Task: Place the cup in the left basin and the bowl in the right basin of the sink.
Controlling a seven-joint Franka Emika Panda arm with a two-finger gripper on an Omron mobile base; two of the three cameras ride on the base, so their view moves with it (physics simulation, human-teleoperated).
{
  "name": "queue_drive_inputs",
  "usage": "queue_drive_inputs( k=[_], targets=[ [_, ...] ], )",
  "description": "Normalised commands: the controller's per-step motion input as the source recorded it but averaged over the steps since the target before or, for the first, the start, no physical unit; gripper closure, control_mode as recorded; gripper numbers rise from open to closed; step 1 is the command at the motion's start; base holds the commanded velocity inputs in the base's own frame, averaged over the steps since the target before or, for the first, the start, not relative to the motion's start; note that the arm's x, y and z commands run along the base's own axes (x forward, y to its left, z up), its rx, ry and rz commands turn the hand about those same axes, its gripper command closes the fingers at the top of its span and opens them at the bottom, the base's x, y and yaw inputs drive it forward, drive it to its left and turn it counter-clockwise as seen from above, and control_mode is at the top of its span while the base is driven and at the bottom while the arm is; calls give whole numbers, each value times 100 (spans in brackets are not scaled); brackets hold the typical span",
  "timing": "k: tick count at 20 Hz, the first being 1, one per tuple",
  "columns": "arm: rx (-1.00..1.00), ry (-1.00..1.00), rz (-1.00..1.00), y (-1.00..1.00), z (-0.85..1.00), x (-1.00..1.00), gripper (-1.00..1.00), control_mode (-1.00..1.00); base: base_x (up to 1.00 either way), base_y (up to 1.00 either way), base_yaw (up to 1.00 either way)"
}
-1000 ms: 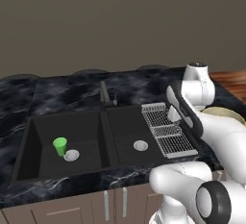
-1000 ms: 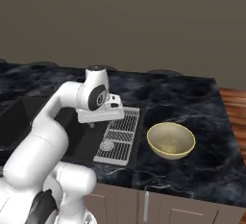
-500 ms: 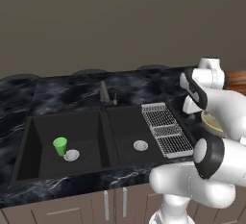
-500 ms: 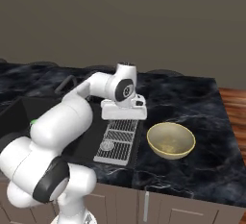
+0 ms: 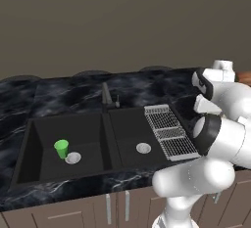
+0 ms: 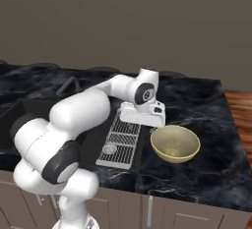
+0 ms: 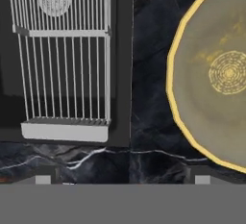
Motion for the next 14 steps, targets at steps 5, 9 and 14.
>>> queue_drive_inputs(
  k=[5, 9, 14],
  targets=[
    [-11, -7, -7, -18, -48, -1, -100, -100, 0, 0, 0],
    [-6, -2, 4, -20, -17, 14, -100, -100, 0, 0, 0],
    [-5, -7, 8, -22, -20, 18, -100, -100, 0, 0, 0]
  ],
)
